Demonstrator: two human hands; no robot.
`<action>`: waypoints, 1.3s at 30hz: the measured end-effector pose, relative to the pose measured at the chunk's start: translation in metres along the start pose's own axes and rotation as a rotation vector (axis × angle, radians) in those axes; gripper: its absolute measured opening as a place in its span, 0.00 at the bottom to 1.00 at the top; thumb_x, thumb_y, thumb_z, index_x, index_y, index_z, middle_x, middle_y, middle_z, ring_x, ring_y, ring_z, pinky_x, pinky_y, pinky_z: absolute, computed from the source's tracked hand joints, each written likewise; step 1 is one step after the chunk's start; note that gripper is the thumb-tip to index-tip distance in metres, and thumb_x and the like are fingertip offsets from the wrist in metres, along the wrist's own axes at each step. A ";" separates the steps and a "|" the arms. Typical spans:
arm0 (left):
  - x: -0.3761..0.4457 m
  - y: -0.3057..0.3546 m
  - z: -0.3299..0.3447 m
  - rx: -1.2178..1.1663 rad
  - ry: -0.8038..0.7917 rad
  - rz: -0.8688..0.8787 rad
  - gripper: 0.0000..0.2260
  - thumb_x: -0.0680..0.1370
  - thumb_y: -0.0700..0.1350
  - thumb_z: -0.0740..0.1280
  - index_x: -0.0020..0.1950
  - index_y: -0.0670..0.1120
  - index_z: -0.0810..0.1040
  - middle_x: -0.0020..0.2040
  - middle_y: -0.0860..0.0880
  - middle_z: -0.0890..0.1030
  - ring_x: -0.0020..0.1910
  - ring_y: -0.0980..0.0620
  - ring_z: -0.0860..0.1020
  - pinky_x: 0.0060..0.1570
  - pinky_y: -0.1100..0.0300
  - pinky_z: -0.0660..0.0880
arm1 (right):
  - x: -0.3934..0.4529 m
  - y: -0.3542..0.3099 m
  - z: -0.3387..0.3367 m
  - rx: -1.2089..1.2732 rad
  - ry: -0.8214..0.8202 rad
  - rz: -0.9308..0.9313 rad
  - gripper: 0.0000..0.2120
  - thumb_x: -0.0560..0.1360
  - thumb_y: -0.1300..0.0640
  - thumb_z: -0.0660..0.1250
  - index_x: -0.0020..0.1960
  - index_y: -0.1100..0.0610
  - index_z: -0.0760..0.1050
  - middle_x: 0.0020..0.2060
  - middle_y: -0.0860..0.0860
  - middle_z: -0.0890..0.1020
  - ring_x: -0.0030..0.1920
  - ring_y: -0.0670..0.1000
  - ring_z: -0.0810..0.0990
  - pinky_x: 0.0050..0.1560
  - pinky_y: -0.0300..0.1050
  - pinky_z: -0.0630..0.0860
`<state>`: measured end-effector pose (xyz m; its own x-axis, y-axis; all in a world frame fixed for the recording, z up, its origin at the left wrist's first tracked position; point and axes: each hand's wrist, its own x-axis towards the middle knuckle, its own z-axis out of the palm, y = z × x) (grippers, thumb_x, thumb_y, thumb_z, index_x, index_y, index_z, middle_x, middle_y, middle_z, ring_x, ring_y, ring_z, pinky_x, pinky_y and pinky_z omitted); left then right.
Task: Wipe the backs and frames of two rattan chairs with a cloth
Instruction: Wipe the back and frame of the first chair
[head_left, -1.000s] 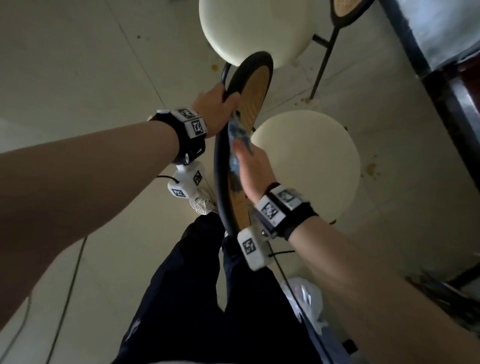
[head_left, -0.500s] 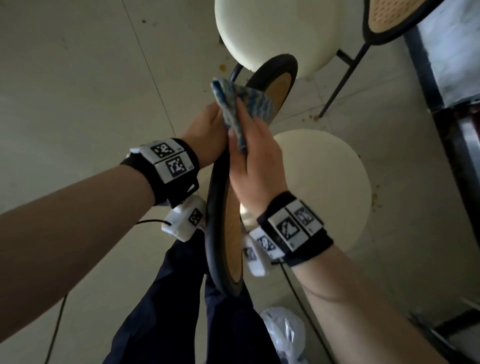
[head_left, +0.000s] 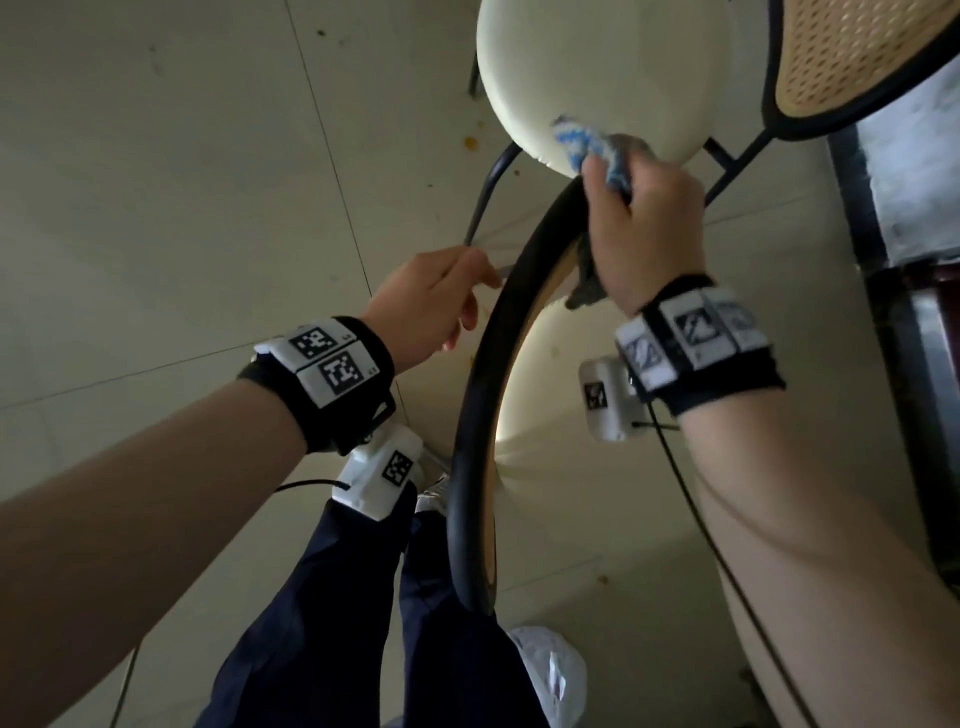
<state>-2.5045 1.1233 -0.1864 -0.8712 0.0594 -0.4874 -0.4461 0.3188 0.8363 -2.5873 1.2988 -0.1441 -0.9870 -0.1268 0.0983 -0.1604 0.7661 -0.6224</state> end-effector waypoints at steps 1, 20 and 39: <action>0.001 -0.004 -0.006 -0.028 0.027 -0.003 0.13 0.83 0.51 0.56 0.49 0.52 0.80 0.31 0.52 0.79 0.27 0.51 0.76 0.32 0.57 0.72 | -0.015 -0.007 0.003 0.010 -0.040 -0.045 0.12 0.80 0.53 0.60 0.49 0.56 0.80 0.31 0.44 0.73 0.30 0.45 0.73 0.31 0.36 0.68; 0.014 -0.001 -0.017 0.033 0.055 -0.049 0.11 0.81 0.43 0.60 0.46 0.58 0.77 0.39 0.53 0.80 0.27 0.52 0.77 0.30 0.59 0.71 | -0.045 -0.030 -0.002 -0.081 -0.319 -0.088 0.11 0.80 0.53 0.62 0.56 0.56 0.79 0.33 0.50 0.81 0.31 0.48 0.79 0.33 0.44 0.78; 0.034 0.064 0.019 0.673 -0.018 0.220 0.19 0.83 0.57 0.46 0.59 0.47 0.70 0.37 0.48 0.73 0.32 0.47 0.73 0.38 0.52 0.71 | -0.044 -0.011 0.008 0.512 -0.089 0.303 0.14 0.81 0.53 0.60 0.60 0.57 0.79 0.46 0.50 0.84 0.48 0.45 0.83 0.48 0.41 0.79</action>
<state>-2.5590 1.1634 -0.1544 -0.9205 0.2033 -0.3336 -0.0312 0.8129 0.5816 -2.5417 1.2912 -0.1477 -0.9809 -0.0197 -0.1934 0.1717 0.3783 -0.9096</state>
